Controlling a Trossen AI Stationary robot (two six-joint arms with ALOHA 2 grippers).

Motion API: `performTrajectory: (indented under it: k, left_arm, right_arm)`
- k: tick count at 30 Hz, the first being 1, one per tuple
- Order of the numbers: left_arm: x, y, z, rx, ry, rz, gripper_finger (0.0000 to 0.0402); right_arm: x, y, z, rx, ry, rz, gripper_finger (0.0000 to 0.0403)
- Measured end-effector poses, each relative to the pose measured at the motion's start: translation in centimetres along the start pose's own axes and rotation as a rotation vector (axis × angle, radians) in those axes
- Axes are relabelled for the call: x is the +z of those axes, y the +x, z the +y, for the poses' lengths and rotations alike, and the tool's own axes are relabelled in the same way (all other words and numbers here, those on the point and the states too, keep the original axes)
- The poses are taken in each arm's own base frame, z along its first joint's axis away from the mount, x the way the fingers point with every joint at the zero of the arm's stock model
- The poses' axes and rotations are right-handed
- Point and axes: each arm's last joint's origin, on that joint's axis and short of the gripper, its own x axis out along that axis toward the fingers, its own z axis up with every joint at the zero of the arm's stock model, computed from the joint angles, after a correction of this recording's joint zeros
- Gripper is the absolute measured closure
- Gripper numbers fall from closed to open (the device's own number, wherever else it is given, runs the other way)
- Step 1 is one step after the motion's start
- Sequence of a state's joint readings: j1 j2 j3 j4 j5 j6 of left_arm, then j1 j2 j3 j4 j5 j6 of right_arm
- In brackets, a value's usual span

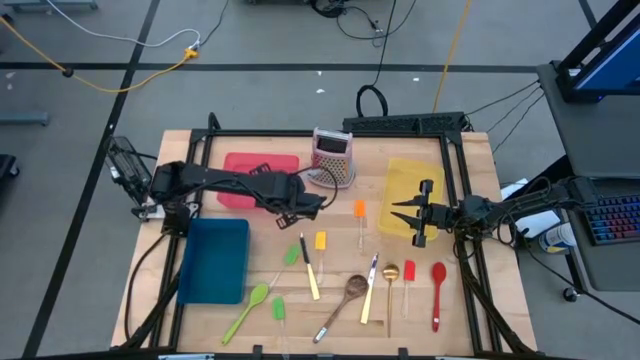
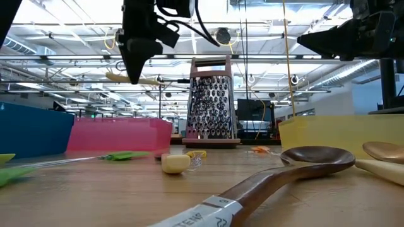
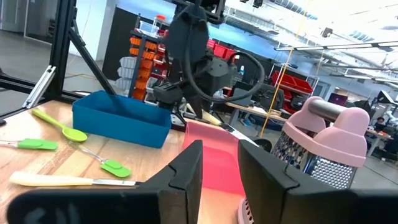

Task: Pick & Place Kitchen Items
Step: Put the yellow knife into the red bin

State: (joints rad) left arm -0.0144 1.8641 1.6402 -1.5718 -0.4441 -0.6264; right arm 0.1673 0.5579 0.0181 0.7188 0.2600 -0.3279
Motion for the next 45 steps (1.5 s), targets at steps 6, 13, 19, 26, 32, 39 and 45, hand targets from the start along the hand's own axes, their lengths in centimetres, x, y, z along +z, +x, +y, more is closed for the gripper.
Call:
performTrajectory:
  k: [6,13,19,26,32,39,45]
  left_arm:
    - [0.5,0.5,0.8,-0.009,0.008,0.023,0.0337]
    - [-0.5,1.6,-0.2,-0.043,0.066,0.107,0.0332]
    - [-1.6,3.1,-1.0,-0.014,0.116,0.169,0.0329]
    - [-1.7,3.0,-0.5,-0.019,0.114,0.162,0.0331]
    - [-2.3,1.3,2.6,-0.064,0.072,0.099,0.0332]
    - [-3.7,0.6,7.7,-0.1,-0.043,0.05,0.033]
    - [-6.3,4.4,9.9,0.009,-0.1,0.153,0.033]
  right_arm:
    - [-0.1,0.0,0.0,0.002,-0.001,0.005,0.0309]
    - [-0.2,0.0,0.1,0.007,-0.005,0.021,0.0309]
    - [-0.2,0.0,0.1,0.006,0.021,0.019,0.031]
    - [-0.2,0.0,0.1,0.006,0.022,0.019,0.031]
    - [-0.2,0.0,0.1,0.006,0.022,0.019,0.0307]
    - [-0.2,0.0,0.1,0.006,0.022,0.018,0.0309]
    - [-0.2,0.0,0.1,0.006,0.022,0.019,0.0308]
